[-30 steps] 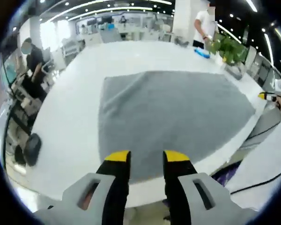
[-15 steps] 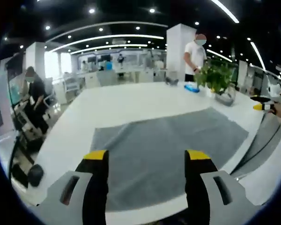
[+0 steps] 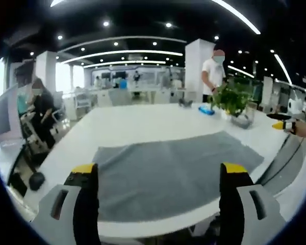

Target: Open the folded towel by lifting each exposed corner and separating the folded layers until the towel lies flat within the target outline without major curled edges

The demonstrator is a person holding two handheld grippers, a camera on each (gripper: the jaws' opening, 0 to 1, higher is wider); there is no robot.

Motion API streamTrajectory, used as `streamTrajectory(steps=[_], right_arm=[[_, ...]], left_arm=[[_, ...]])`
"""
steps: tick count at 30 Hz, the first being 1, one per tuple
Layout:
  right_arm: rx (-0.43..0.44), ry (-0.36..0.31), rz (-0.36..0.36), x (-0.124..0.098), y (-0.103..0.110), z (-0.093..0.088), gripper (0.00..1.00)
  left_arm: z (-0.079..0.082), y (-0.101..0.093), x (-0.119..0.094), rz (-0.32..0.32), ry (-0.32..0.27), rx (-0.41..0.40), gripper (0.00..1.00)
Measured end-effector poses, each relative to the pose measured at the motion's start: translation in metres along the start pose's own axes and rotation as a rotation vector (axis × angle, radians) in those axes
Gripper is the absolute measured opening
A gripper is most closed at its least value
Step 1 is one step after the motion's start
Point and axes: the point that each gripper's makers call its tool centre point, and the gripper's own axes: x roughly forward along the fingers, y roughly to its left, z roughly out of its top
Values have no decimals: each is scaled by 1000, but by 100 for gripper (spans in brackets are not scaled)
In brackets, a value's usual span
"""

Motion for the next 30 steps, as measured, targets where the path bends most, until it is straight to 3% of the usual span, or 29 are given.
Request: streamTrajectory(steps=[7, 11, 17, 19, 25, 28, 30], right_arm=[[-1, -36, 17, -18, -6, 3, 100], [5, -47, 9, -27, -11, 3, 100], [13, -41, -16, -44, -25, -3, 100], [21, -1, -34, -45, -29, -12, 100], [25, 3, -63, -46, -28, -15, 100], [91, 34, -115, -47, -33, -22, 100], [158, 44, -157, -44, -39, -25, 100]], left_arm=[[4, -18, -2, 28, -34, 1, 99], [4, -38, 1, 21, -33, -2, 99], [10, -55, 10, 22, -54, -14, 99], [12, -58, 12, 29, -59, -26, 99], [10, -69, 16, -7, -60, -35, 98], [13, -67, 15, -23, -39, -33, 99], [25, -63, 10, -23, -85, 2, 99]])
